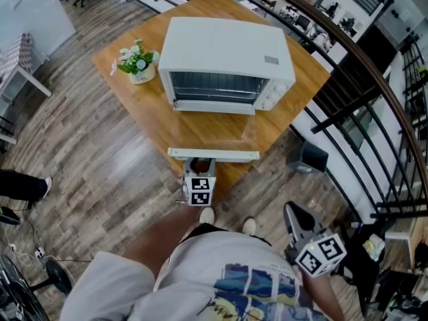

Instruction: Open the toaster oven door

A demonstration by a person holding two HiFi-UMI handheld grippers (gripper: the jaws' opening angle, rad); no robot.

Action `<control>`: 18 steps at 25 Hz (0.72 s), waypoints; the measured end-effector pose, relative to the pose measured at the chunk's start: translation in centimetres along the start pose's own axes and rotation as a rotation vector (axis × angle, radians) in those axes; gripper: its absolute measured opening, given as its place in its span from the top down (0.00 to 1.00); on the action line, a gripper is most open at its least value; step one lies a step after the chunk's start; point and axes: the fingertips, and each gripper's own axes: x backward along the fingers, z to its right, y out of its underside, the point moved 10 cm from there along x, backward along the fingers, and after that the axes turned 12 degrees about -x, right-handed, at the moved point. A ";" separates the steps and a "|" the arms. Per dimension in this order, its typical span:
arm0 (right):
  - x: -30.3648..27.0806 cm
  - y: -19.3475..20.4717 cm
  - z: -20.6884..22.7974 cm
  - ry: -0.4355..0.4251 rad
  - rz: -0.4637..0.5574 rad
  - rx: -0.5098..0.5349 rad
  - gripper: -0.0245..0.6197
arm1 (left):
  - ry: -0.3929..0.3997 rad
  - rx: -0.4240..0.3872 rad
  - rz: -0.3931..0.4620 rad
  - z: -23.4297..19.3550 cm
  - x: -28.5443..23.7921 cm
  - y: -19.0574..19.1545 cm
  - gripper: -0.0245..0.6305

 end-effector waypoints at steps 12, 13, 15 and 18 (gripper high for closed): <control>-0.3 0.2 -0.1 0.002 -0.003 0.004 0.95 | 0.000 0.000 0.001 -0.1 0.0 0.0 0.68; -0.3 0.2 -0.1 0.003 -0.003 0.003 0.95 | 0.002 0.000 0.000 -0.1 0.0 0.0 0.68; -0.4 0.1 -0.3 0.004 0.000 0.003 0.95 | 0.002 0.000 0.002 -0.1 0.0 0.1 0.68; -0.4 0.3 -0.2 0.003 -0.002 0.002 0.96 | 0.000 0.001 0.003 -0.1 0.0 0.1 0.68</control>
